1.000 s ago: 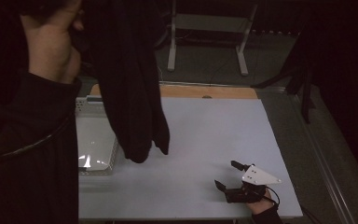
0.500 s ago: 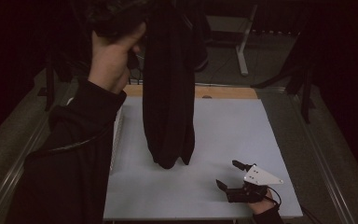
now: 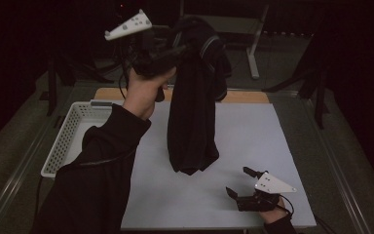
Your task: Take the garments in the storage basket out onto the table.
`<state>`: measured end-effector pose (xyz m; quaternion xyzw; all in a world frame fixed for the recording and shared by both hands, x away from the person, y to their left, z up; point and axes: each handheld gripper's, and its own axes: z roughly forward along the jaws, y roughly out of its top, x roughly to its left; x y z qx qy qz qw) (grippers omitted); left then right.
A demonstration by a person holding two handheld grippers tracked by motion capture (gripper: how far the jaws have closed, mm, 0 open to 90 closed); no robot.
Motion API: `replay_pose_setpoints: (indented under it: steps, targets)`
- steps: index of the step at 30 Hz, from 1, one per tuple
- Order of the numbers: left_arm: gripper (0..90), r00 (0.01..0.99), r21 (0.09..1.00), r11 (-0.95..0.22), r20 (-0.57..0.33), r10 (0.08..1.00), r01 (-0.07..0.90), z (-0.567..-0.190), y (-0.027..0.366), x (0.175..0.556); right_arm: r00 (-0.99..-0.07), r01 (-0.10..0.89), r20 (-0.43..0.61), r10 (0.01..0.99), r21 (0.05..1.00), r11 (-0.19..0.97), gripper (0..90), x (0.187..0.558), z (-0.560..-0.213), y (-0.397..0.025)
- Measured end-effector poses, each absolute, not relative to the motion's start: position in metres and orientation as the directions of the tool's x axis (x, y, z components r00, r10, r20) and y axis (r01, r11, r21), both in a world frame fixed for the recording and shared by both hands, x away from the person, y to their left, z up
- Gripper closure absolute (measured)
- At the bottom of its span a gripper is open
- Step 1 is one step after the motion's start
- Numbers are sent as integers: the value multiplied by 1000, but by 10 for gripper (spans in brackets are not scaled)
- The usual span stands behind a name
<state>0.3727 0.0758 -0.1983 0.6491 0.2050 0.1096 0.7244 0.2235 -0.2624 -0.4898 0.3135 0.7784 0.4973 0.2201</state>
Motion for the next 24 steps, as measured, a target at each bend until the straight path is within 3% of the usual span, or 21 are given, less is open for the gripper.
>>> replay_pose_setpoints:
  steps: [14, 24]
  targets:
    - [777, 903, 987, 12, -154, 402, 162, -279, 57, 369, -696, 267, -38, 717, 913, 308, 92, 224, -490, -262]
    - [745, 890, 975, -127, -109, 442, 183, -327, 39, 379, -689, 269, -42, 724, 912, 309, 92, 225, -490, -263]
